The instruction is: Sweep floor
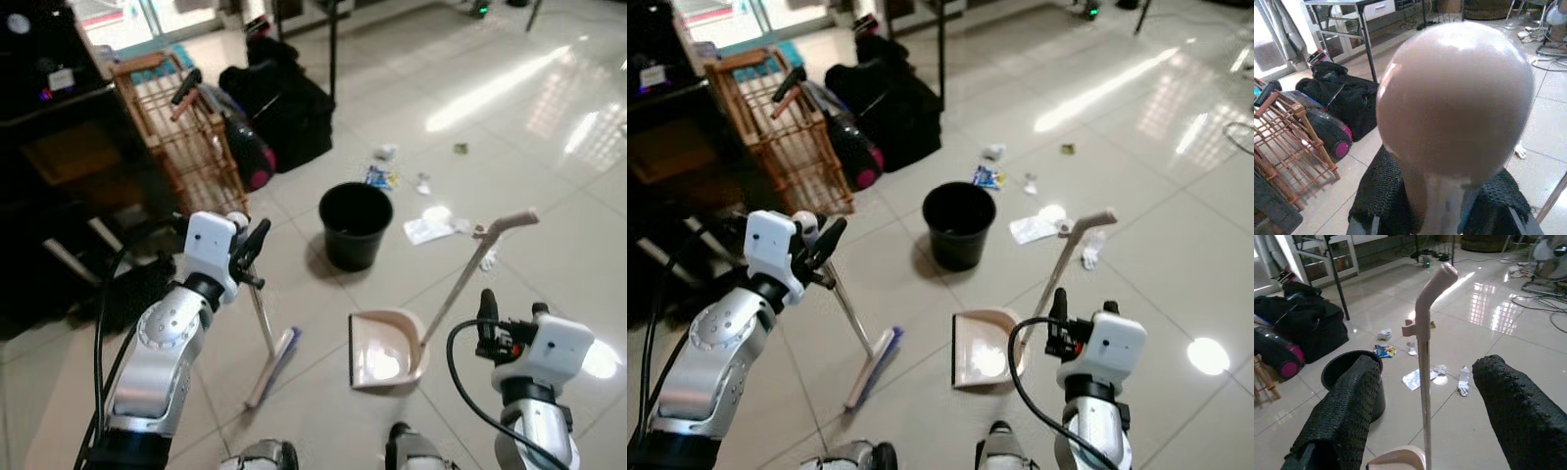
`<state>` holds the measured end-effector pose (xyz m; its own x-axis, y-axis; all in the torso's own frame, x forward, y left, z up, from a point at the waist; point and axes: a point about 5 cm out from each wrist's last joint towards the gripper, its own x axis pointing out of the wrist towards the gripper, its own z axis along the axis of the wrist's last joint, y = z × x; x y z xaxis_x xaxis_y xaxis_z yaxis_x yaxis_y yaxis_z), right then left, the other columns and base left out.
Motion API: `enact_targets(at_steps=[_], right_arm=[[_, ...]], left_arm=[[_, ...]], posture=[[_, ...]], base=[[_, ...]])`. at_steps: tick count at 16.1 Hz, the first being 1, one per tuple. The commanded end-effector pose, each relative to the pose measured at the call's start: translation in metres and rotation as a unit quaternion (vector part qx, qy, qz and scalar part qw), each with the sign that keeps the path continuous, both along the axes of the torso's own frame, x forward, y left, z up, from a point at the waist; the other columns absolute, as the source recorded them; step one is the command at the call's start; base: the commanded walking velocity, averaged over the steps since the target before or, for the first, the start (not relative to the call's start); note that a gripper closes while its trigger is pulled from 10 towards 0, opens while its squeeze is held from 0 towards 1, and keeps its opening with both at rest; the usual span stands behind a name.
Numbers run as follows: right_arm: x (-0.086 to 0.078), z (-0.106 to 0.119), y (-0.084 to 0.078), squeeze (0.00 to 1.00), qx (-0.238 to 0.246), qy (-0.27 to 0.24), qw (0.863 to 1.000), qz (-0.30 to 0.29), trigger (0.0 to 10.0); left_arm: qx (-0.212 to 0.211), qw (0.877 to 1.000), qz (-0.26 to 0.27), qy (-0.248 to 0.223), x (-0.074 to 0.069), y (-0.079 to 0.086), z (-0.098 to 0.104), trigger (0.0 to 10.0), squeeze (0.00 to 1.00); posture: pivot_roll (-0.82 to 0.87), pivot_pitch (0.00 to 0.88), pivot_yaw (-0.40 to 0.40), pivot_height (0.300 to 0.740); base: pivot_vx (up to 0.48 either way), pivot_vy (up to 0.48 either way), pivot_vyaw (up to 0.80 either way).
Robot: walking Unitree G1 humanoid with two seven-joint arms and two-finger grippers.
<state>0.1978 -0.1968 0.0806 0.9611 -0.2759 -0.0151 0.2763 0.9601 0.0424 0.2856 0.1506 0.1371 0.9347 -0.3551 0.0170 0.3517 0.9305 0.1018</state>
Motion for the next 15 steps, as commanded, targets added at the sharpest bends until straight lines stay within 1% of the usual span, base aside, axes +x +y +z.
enact_targets(at_steps=[1, 3, 6, 9, 10, 13, 15], right_arm=[[0.002, 0.001, -0.001, 0.0, -0.001, -0.001, 1.0, 0.002, 10.0], [0.003, 0.001, -0.003, 0.0, 0.015, -0.004, 1.0, -0.006, 10.0], [0.005, 0.002, -0.003, 0.0, 0.01, -0.005, 1.0, -0.001, 10.0], [0.003, 0.001, -0.003, 0.0, 0.009, -0.005, 1.0, -0.005, 10.0], [0.001, 0.0, -0.002, 0.0, 0.008, -0.003, 1.0, -0.003, 10.0], [-0.004, -0.005, 0.001, 0.0, 0.006, 0.002, 1.0, 0.001, 10.0], [-0.01, -0.011, 0.001, 0.0, 0.0, 0.009, 1.0, -0.002, 10.0]], left_arm=[[-0.007, 1.0, -0.008, -0.013, -0.002, -0.002, 0.003, 10.0, 0.0], [-0.014, 1.0, -0.009, -0.014, -0.003, -0.002, 0.002, 10.0, 0.0], [-0.012, 1.0, -0.01, -0.013, -0.004, -0.001, 0.002, 10.0, 0.0], [-0.014, 1.0, -0.01, -0.014, -0.004, 0.0, 0.003, 10.0, 0.0], [-0.021, 1.0, -0.012, -0.017, -0.004, 0.001, 0.004, 10.0, 0.0], [-0.022, 1.0, -0.014, -0.013, -0.007, 0.004, 0.002, 10.0, 0.0], [-0.024, 0.999, -0.02, -0.01, -0.011, 0.008, -0.001, 10.0, 0.0]], posture=[[-0.04, 0.167, 0.084, 0.74], [-0.04, 0.165, 0.082, 0.74], [-0.03, 0.167, 0.081, 0.74], [-0.03, 0.165, 0.083, 0.74], [-0.03, 0.166, 0.085, 0.74], [-0.03, 0.158, 0.09, 0.74], [-0.03, 0.152, 0.091, 0.74]], base=[[0.0, 0.0, 0.0], [0.133, 0.0, 0.0], [0.33, 0.0, -0.66], [0.345, 0.0, 0.0], [0.285, 0.0, 0.0], [0.0, 0.0, 0.0], [0.0, 0.0, 0.0]])
